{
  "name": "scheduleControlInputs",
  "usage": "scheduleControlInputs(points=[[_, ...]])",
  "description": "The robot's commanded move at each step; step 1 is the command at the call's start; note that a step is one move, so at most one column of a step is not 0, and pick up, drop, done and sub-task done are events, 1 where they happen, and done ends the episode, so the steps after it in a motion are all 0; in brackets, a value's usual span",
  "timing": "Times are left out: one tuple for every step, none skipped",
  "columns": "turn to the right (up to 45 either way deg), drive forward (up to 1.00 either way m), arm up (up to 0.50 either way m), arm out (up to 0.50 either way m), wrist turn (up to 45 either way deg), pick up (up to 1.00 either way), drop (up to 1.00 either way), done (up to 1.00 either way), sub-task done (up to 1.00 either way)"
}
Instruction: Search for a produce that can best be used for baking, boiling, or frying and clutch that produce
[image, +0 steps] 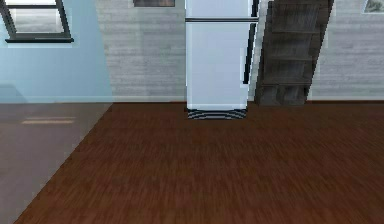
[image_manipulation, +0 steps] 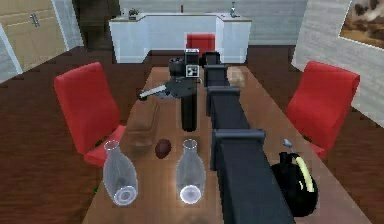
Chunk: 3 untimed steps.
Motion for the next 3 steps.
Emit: scheduleControlInputs(points=[[0.0,0.00,-0.28,0.00,0.0,0.00,0.00,0.00,0.00],[0.0,0.00,0.00,0.00,0.0,1.00,0.00,0.00,0.00],[0.0,0.00,0.10,0.00,0.0,0.00,0.00,0.00,0.00]])
